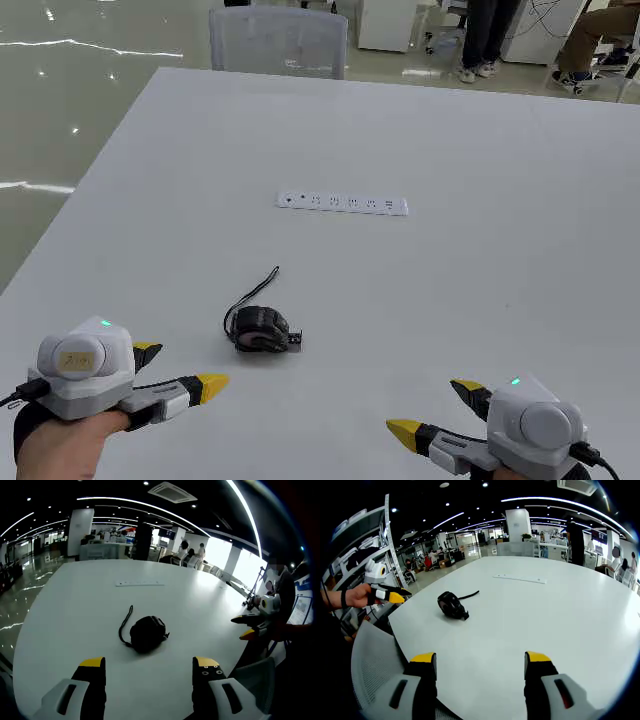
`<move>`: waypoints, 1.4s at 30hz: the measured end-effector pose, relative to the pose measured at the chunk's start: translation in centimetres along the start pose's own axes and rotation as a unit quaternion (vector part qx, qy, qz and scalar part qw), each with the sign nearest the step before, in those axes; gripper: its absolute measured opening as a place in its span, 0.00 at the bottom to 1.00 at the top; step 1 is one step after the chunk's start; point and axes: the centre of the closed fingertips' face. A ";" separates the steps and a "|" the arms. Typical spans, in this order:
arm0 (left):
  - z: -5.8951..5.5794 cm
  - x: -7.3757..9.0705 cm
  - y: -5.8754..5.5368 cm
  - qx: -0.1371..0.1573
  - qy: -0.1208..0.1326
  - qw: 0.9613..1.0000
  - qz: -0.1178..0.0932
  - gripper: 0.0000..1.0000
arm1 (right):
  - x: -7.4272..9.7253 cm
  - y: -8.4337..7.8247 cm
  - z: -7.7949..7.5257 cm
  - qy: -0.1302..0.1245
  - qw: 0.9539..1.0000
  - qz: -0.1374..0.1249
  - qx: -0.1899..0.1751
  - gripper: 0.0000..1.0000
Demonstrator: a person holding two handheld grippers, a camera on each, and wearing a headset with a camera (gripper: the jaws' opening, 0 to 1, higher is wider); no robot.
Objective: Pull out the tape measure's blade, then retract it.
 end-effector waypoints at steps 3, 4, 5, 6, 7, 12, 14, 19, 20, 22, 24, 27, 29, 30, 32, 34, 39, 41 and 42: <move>-0.1 0.0 0.1 0.001 0.000 1.000 -0.001 0.67 | 0.1 -0.1 0.0 0.000 1.000 0.001 0.001 0.73; -0.1 0.0 0.1 0.001 0.000 1.000 -0.001 0.67 | 0.1 -0.1 -0.1 0.000 1.000 0.002 0.001 0.73; -0.2 0.1 0.1 0.002 0.000 1.000 -0.002 0.67 | 0.1 -0.1 -0.1 -0.001 1.000 0.002 0.001 0.73; -0.2 0.1 0.1 0.002 0.000 1.000 -0.001 0.67 | 0.2 -0.1 -0.2 -0.001 1.000 0.002 0.000 0.72; -0.2 0.1 0.0 0.003 0.000 1.000 -0.002 0.67 | 0.2 -0.2 -0.2 -0.002 1.000 0.002 -0.001 0.72; -0.2 0.0 -0.1 0.005 -0.001 1.000 -0.002 0.67 | 0.3 -0.2 -0.4 -0.004 1.000 0.002 -0.005 0.72; -0.2 0.0 -0.2 0.004 -0.001 1.000 -0.001 0.67 | 0.3 -0.2 -0.5 -0.005 1.000 0.000 -0.005 0.72; 0.0 -0.1 -0.1 -0.002 -0.001 1.000 0.000 0.67 | 0.3 -0.1 -0.5 -0.004 1.000 0.000 -0.002 0.73; 0.1 -0.1 0.0 -0.004 -0.001 1.000 0.000 0.67 | 0.3 -0.1 -0.4 -0.003 1.000 -0.001 -0.001 0.73; 0.3 0.0 -0.1 -0.004 0.000 1.000 0.000 0.67 | 0.2 -0.1 -0.3 -0.003 1.000 0.000 0.000 0.73; 0.3 0.0 -0.1 -0.005 0.001 1.000 -0.001 0.67 | 0.2 -0.1 -0.2 -0.002 1.000 0.001 0.001 0.73; 0.4 0.3 -0.1 -0.004 0.003 1.000 -0.003 0.67 | 0.1 -0.2 -0.1 0.001 1.000 0.002 0.004 0.73; 0.4 0.3 -0.3 -0.003 0.003 1.000 -0.001 0.67 | -0.1 -0.2 0.1 0.002 1.000 0.002 0.006 0.73; 0.5 0.3 -0.4 -0.003 0.003 1.000 0.000 0.67 | -0.1 -0.3 0.1 0.002 1.000 0.003 0.007 0.73; 0.5 0.3 -0.6 -0.001 0.002 1.000 0.002 0.67 | -0.2 -0.3 0.2 0.003 1.000 0.003 0.009 0.73; 0.5 0.3 -0.7 -0.002 0.002 1.000 0.005 0.67 | -0.4 -0.3 0.3 0.005 1.000 0.005 0.009 0.73; 0.4 0.1 -0.6 -0.002 0.000 1.000 0.007 0.67 | -0.6 -0.4 0.6 0.008 1.000 0.007 0.012 0.72; 0.4 0.1 -0.6 -0.003 0.000 1.000 0.008 0.67 | -0.7 -0.4 0.6 0.008 1.000 0.008 0.012 0.72; 0.4 0.0 -0.6 -0.003 -0.001 1.000 0.008 0.67 | -0.7 -0.4 0.6 0.008 1.000 0.008 0.012 0.72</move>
Point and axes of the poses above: the centre of the closed fingertips' face, and the gripper's own axes: x roughly backward along the fingers, z roughly to its left, y roughly out of its top, and after that the axes turned 12 degrees about -y, right-handed
